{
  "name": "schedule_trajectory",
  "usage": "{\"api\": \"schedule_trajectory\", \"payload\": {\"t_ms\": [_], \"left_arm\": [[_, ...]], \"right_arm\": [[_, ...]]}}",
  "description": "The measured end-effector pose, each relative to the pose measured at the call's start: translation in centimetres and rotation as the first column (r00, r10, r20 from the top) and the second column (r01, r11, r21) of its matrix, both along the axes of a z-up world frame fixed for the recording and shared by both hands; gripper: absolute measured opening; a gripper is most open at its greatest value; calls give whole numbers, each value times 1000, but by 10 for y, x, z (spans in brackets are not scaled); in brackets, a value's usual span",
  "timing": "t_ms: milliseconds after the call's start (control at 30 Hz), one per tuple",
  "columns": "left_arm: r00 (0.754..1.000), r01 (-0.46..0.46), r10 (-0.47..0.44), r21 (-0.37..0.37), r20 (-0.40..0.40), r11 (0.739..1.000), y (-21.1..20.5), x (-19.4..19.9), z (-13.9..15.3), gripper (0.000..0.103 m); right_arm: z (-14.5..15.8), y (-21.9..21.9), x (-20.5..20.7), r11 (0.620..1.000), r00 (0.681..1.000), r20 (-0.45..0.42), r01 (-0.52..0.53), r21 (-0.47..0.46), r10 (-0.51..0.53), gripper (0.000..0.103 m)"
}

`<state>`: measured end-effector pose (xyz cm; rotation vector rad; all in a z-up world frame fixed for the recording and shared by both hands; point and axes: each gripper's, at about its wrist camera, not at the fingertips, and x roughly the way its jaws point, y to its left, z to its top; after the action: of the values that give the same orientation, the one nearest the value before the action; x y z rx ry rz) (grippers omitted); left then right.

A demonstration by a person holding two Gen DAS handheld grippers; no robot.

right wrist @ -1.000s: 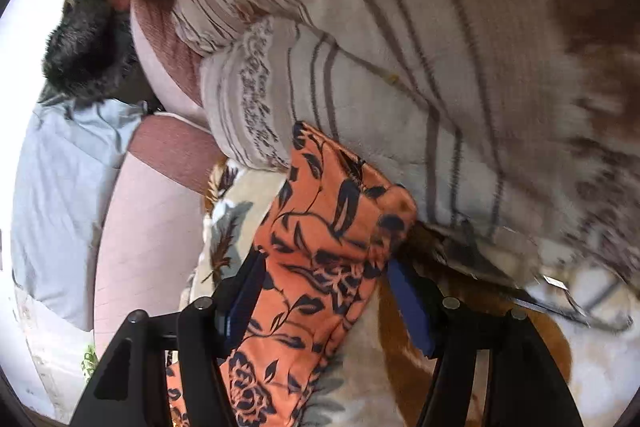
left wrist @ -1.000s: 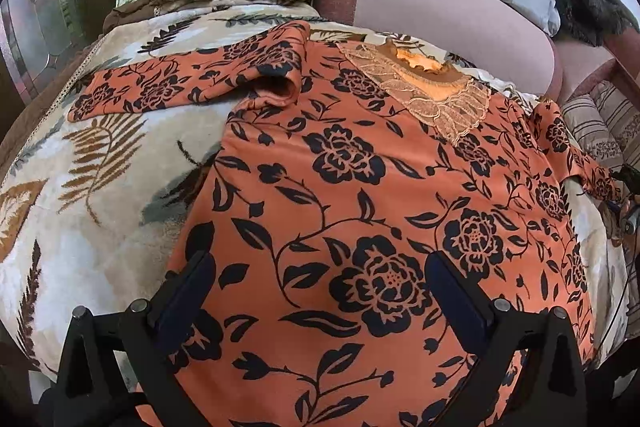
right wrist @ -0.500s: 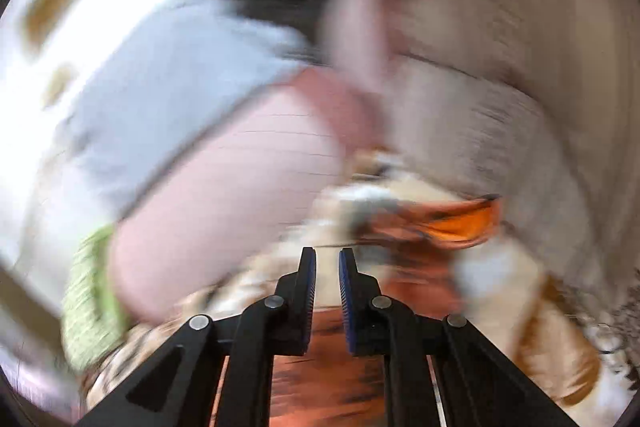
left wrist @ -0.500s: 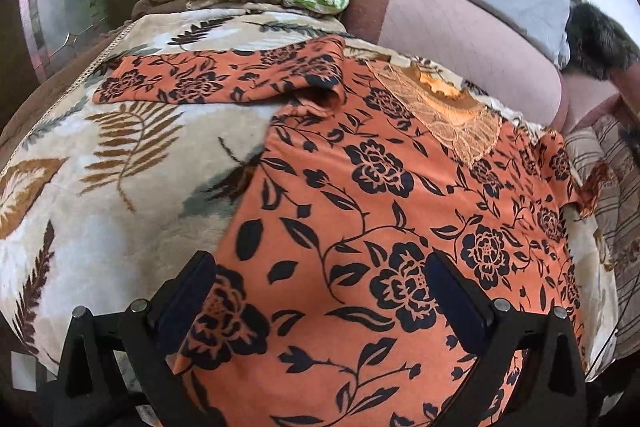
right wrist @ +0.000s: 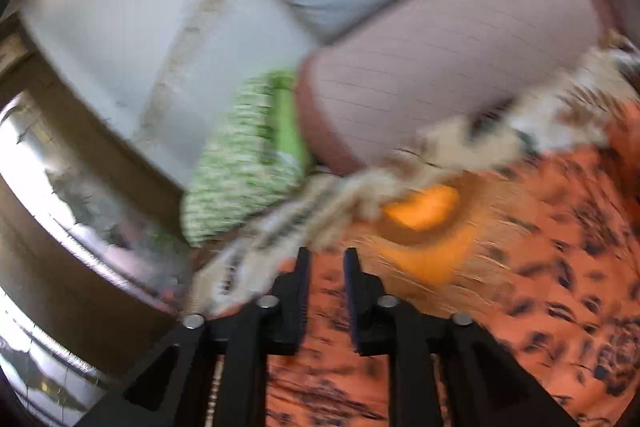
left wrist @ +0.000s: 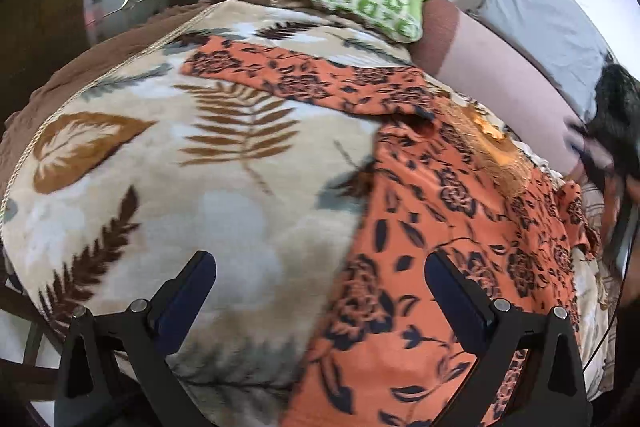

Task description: Fold small clothes

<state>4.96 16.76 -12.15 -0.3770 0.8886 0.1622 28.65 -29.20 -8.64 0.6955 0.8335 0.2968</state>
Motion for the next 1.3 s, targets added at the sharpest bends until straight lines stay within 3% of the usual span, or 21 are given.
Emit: {"api": "schedule_trajectory", "payload": {"t_ms": [33,100,167,300,367,467,567,600,667,700,733,800,867,967,1067,1233,1300], "left_arm": [[1000,-5,5,-2,-5,1000,2,-1,-2,103],[1000,-15,14,-10,-16,1000,1,1,-7,103],[1000,-5,5,-7,-23,1000,-4,5,-10,103],[998,56,-55,41,-41,998,-32,19,-13,103],[996,72,-69,55,-50,996,-43,24,-14,103],[993,100,-95,73,-69,992,-60,35,-17,103],[990,122,-115,87,-81,989,-68,44,-19,103],[990,128,-121,94,-79,987,-71,45,-17,103],[989,138,-131,105,-75,985,-74,47,-15,103],[988,144,-136,114,-76,983,-75,47,-14,103],[988,146,-138,121,-73,982,-76,48,-13,103],[989,143,-136,126,-63,982,-74,46,-12,103],[989,144,-137,117,-63,983,-72,46,-13,103],[990,133,-129,92,-49,987,-65,42,-13,103],[992,123,-121,71,-31,990,-59,36,-11,103],[995,98,-98,18,11,995,-47,25,-5,103],[995,92,-93,6,30,996,-42,20,-1,103]], "right_arm": [[-7,-22,-1,998,999,-23,37,-54,-38,80],[-19,-78,-13,965,992,-30,112,-237,-122,82],[-27,-131,-18,895,985,-30,142,-424,-170,82],[-59,-212,-4,672,980,-99,42,-739,-171,81],[-75,-226,14,616,982,-140,-33,-787,-126,80],[-87,-226,35,613,984,-171,-100,-784,-58,80],[-104,-226,57,613,979,-193,-115,-782,-63,79],[-110,-224,60,608,978,-199,-118,-785,-68,76],[-129,-225,71,573,966,-239,-139,-807,-102,56],[-133,-230,76,584,958,-256,-135,-800,-128,28],[-133,-237,77,615,956,-253,-111,-781,-149,23],[-125,-255,76,711,949,-241,-27,-703,-203,13],[-113,-269,74,767,942,-231,41,-641,-244,9],[-78,-282,66,822,944,-184,129,-555,-273,8],[-23,-280,57,876,962,-102,182,-447,-252,7],[63,-219,43,940,992,50,129,-315,-119,7],[94,-173,36,960,993,111,68,-271,-39,7]]}}
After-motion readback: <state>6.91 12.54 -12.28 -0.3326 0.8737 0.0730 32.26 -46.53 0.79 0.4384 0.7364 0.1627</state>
